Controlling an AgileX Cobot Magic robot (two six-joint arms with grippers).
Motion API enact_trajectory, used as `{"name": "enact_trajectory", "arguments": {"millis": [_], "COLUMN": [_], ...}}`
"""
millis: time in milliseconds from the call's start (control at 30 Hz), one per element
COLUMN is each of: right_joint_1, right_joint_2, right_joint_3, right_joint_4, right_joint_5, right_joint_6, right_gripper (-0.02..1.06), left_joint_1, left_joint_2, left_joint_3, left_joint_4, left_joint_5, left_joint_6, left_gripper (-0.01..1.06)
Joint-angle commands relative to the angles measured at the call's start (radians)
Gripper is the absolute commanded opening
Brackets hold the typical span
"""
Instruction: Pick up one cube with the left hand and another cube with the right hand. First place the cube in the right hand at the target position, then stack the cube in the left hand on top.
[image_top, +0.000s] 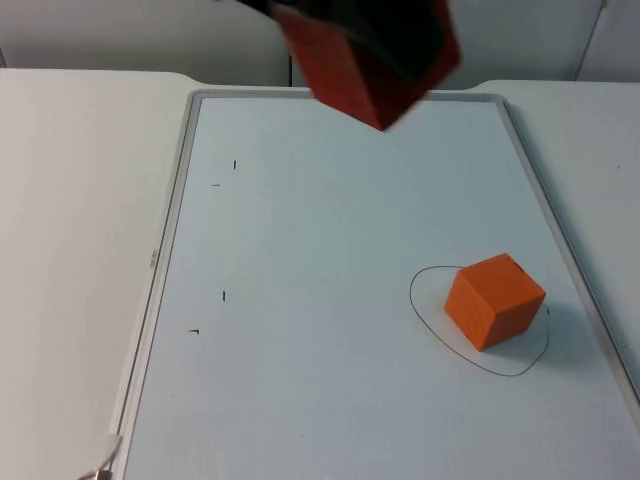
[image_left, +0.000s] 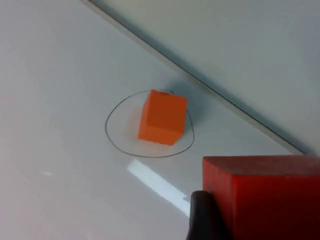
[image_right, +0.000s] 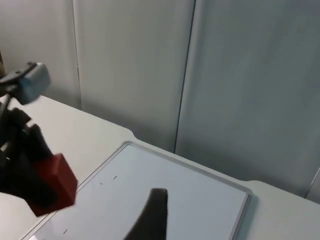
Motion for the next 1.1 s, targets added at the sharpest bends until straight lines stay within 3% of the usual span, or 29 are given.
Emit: {"name": "enact_trajectory", "arguments": {"millis": [0, 300, 667, 933, 1067], "right_joint_1": [0.003, 0.003, 0.003, 0.003, 0.003], "right_joint_2": [-0.004, -0.005, -0.005, -0.005, -0.005], "right_joint_3": [0.005, 0.005, 0.005, 0.005, 0.005], "right_joint_4": [-0.001, 0.001, 0.003, 0.003, 0.003], "right_joint_5": [0.001, 0.017, 0.023, 0.023, 0.023], "right_joint_6": [0.007, 0.006, 0.006, 0.006, 0.006], "right_gripper": [0.84, 0.84, 0.84, 0.84, 0.84], "left_joint_1": [-0.062, -0.153, -0.156, -0.156, -0.156], "left_joint_2": [0.099, 0.421, 0.630, 0.766, 0.790], "left_joint_3": [-0.078, -0.317, -0.519, -0.681, -0.710], "left_joint_4": [0.067, 0.118, 0.209, 0.312, 0.327], "left_joint_5": [-0.010, 0.040, 0.053, 0.161, 0.167], "left_joint_6": [-0.059, -0.080, -0.107, -0.114, -0.114], "left_gripper": [0.00, 0.00, 0.00, 0.00, 0.00]}}
